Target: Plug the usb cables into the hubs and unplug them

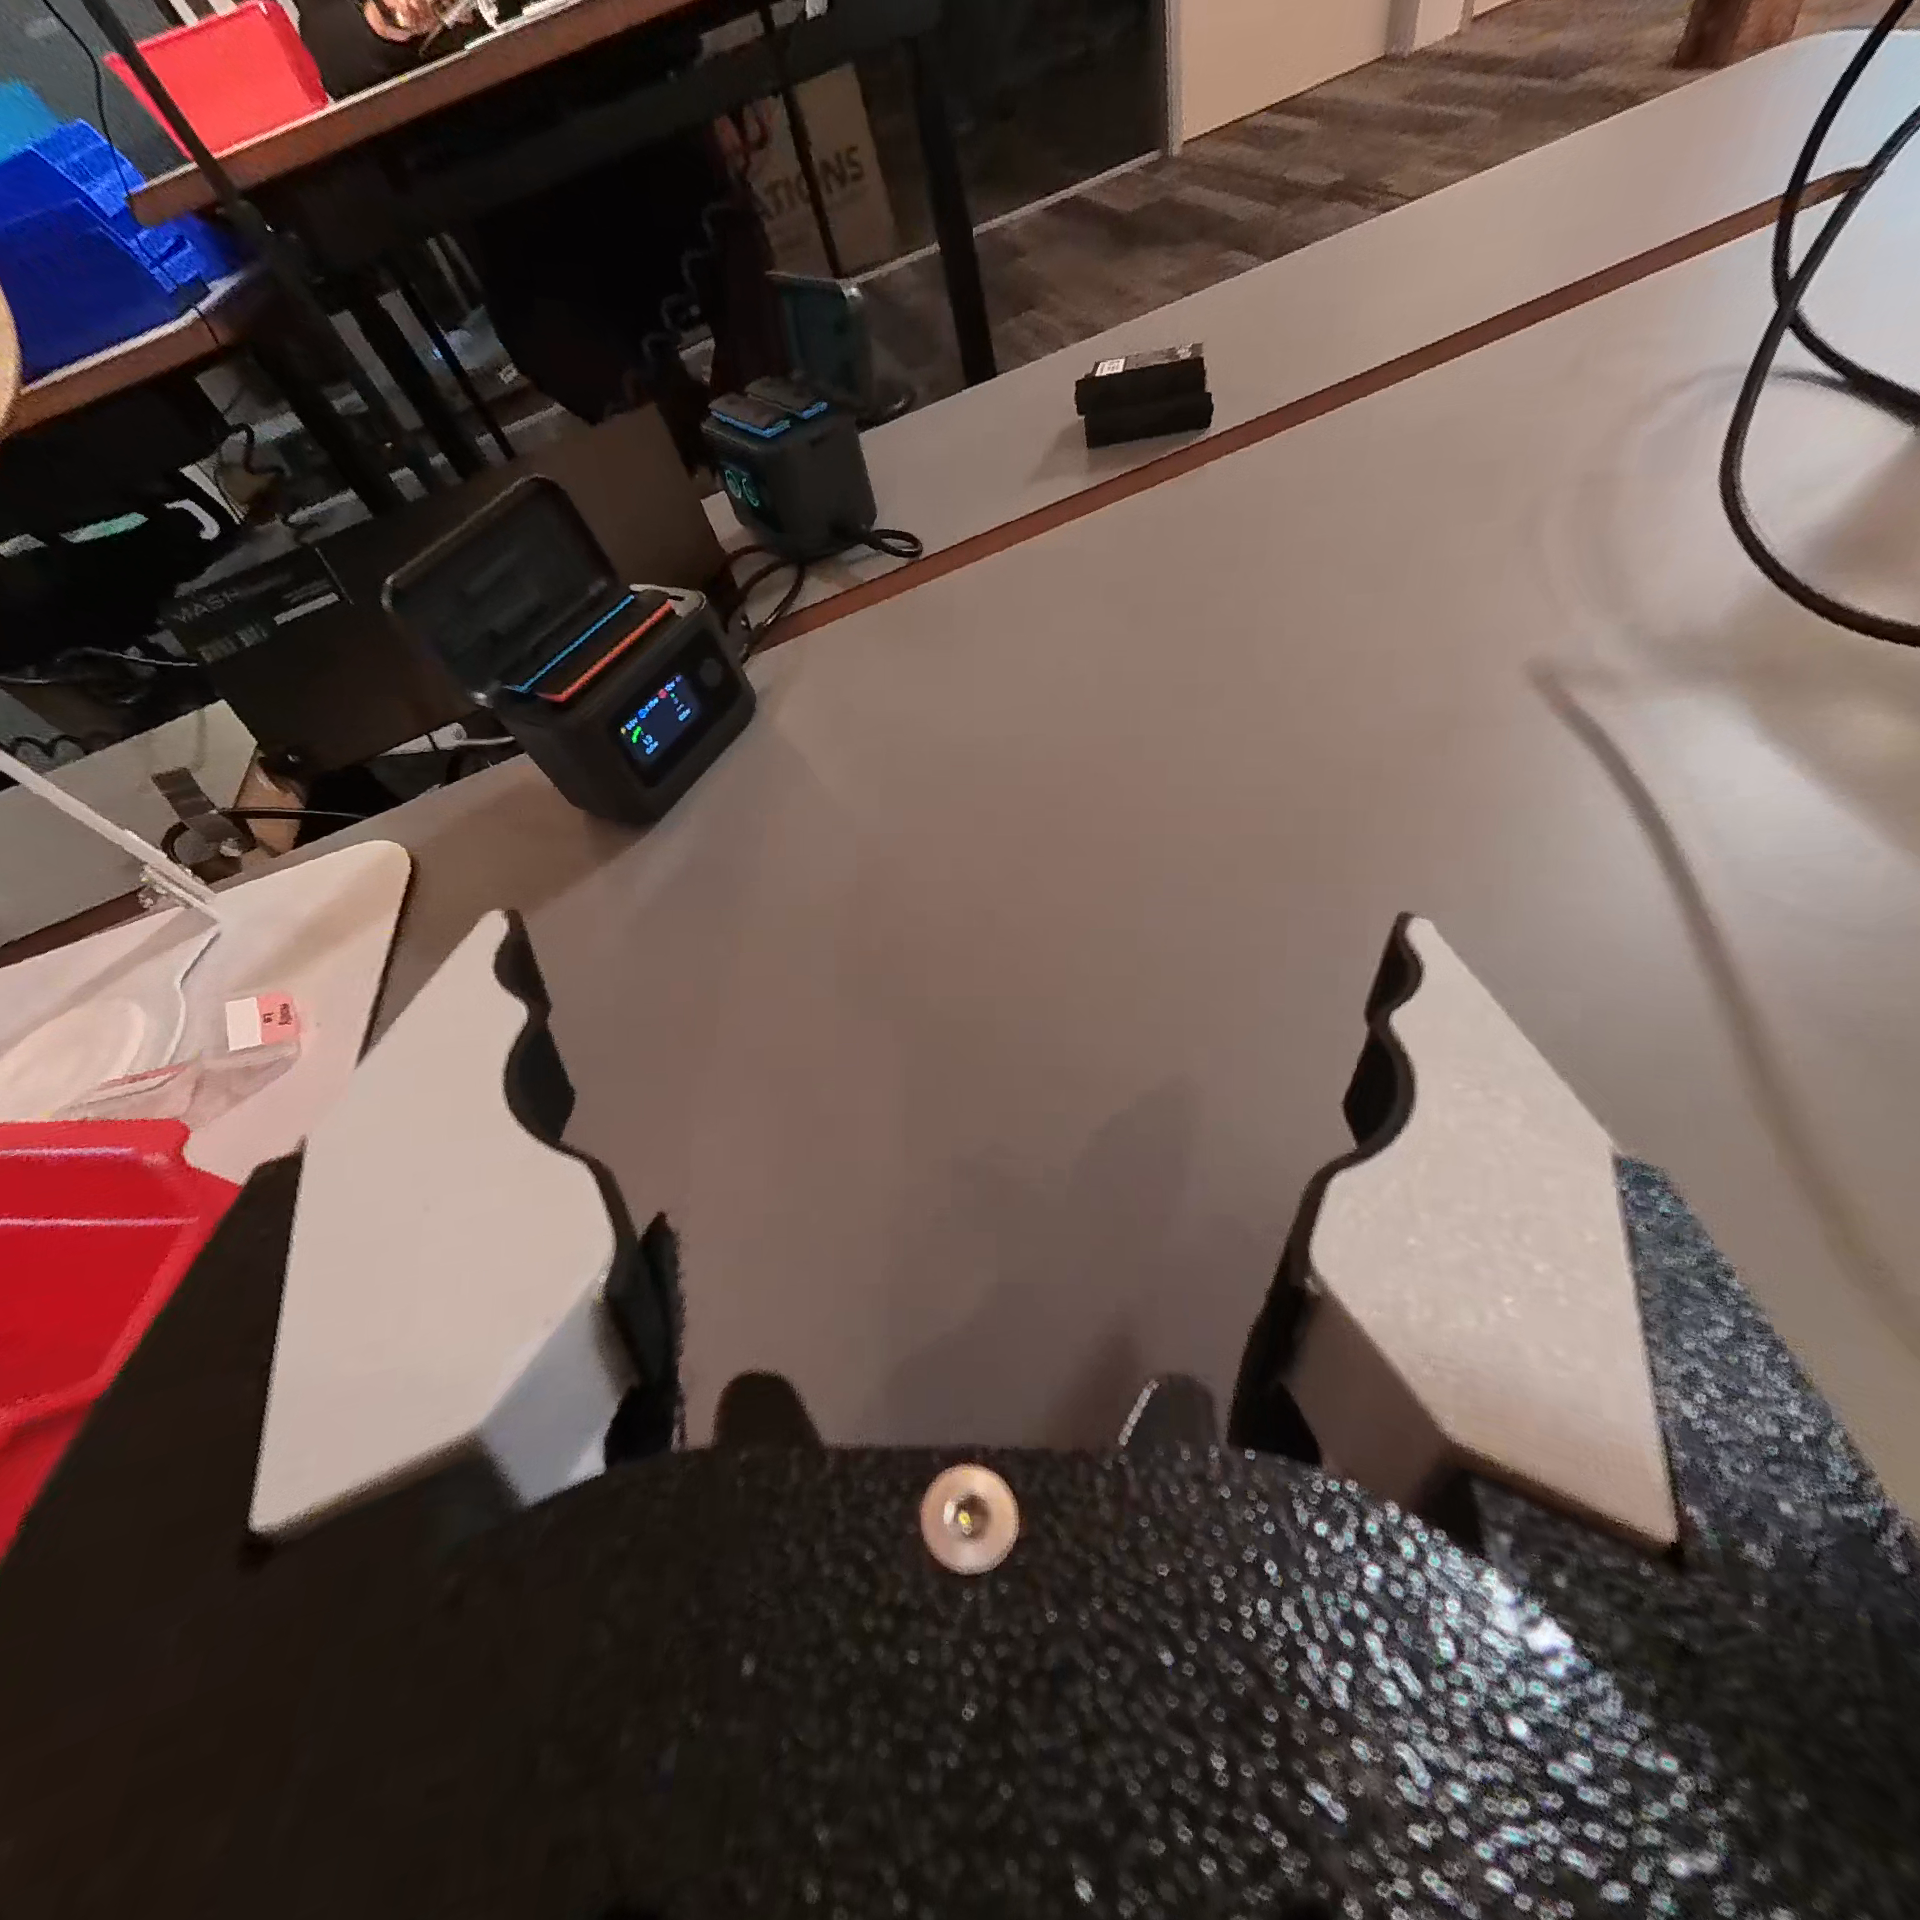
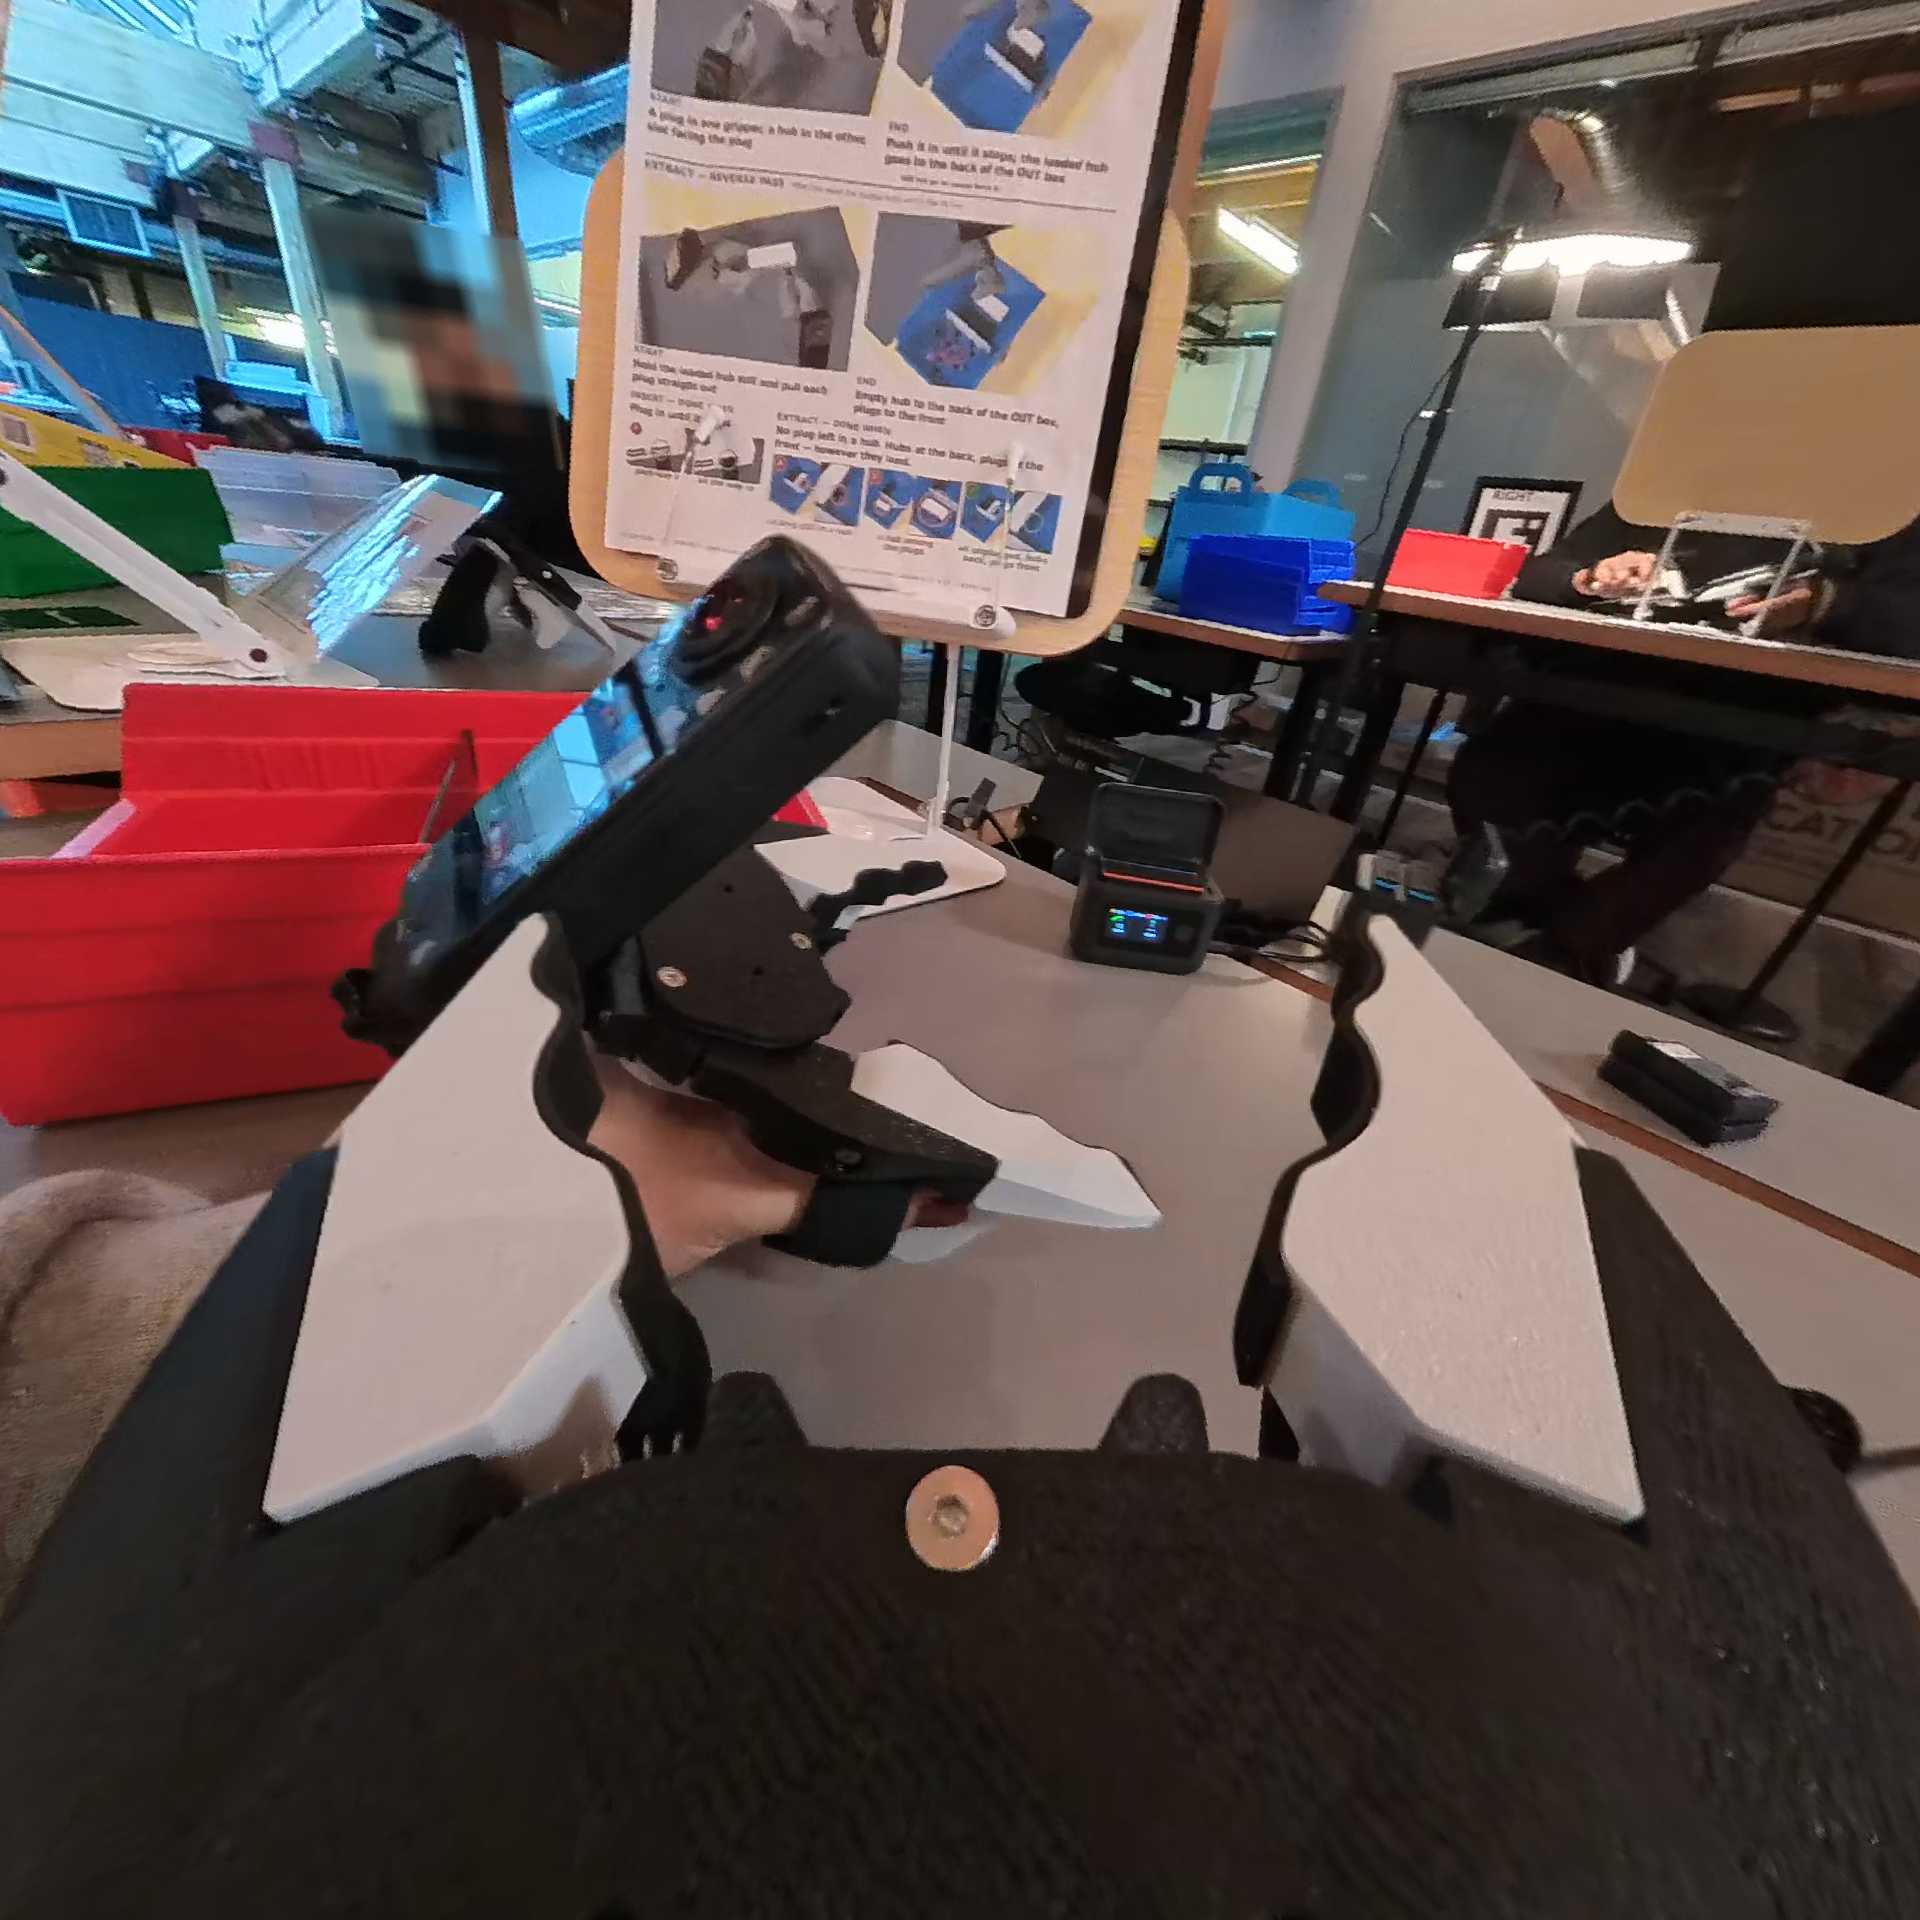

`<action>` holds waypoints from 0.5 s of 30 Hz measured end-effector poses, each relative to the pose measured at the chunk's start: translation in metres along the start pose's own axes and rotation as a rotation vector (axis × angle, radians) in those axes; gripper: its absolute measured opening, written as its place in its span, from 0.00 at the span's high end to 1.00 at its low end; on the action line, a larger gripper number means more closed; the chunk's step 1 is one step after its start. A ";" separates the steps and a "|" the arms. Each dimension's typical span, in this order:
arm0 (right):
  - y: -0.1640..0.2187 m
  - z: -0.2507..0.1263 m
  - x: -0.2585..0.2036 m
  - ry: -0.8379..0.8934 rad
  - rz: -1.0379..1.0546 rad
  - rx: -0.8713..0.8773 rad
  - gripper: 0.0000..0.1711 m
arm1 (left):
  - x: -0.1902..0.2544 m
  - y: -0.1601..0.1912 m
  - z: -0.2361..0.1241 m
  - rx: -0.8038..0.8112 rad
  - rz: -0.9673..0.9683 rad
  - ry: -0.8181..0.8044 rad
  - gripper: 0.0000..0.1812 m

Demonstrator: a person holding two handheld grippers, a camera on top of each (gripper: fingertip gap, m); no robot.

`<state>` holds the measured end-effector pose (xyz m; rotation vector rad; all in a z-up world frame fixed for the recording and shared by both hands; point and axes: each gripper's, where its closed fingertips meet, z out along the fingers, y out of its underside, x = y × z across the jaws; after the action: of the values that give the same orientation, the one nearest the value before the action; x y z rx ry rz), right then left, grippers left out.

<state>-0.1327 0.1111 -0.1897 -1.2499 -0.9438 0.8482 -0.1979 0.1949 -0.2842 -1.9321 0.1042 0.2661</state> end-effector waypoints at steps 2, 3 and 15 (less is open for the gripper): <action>0.000 -0.003 0.009 0.021 0.005 0.002 0.19 | 0.002 0.001 0.000 -0.001 -0.012 0.019 0.18; 0.001 -0.005 0.013 0.030 0.009 0.003 0.21 | 0.004 0.001 -0.001 0.001 -0.018 0.030 0.19; -0.015 -0.095 0.070 0.249 0.020 0.044 0.28 | 0.085 -0.090 -0.026 0.197 -0.086 0.328 0.32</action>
<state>-0.0181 0.1368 -0.1728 -1.2949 -0.7105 0.7059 -0.0940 0.2087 -0.2130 -1.7639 0.2531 -0.1172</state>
